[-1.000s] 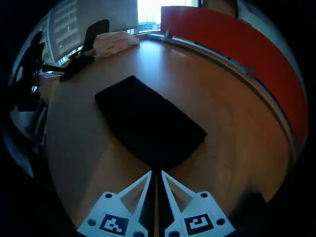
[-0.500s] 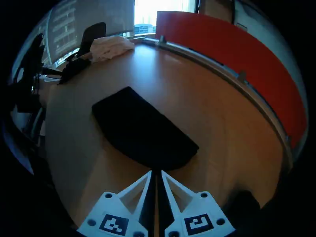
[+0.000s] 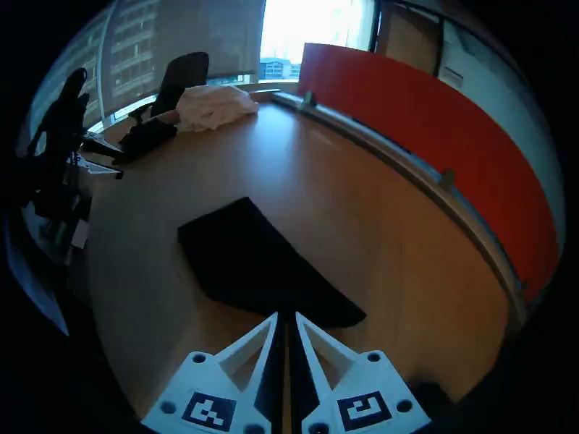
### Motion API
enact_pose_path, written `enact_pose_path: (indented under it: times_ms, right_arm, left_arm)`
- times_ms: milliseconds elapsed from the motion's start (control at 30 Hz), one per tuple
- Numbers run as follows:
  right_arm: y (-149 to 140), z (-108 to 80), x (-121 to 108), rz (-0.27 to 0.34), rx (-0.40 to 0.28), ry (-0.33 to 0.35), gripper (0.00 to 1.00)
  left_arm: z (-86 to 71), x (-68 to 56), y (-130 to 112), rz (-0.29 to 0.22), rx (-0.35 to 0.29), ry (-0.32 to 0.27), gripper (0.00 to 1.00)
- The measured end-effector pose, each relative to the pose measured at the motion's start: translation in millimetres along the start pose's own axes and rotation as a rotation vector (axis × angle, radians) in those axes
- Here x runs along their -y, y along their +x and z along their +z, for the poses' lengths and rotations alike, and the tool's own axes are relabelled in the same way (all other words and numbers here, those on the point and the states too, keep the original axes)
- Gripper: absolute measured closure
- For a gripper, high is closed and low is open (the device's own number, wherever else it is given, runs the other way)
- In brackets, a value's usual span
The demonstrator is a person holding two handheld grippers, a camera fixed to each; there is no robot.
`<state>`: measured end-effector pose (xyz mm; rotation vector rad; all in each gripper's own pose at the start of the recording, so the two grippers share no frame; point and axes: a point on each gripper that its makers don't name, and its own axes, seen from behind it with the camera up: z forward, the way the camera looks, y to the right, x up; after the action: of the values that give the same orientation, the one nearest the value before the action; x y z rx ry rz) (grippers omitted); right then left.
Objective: Fold towel
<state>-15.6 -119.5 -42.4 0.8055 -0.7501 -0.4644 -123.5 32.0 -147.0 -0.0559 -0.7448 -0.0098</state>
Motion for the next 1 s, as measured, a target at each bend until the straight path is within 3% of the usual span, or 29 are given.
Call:
enact_pose_path:
  times_ms: [300,567,1000]
  right_arm:
    - [39.8,13.4,18.4,-0.083,-0.039,0.045,0.98]
    - [67.3,29.4,41.1,-0.159,-0.061,0.101,0.98]
    - [89.8,61.7,71.4,-0.285,-0.038,0.193,0.98]
  left_arm:
    - [-5.6,2.9,-2.4,-0.007,-0.001,0.013,0.03]
    - [-9.7,-2.5,-6.1,-0.027,0.000,0.006,0.03]
    - [-16.3,-2.0,-9.9,-0.065,-0.006,0.015,0.03]
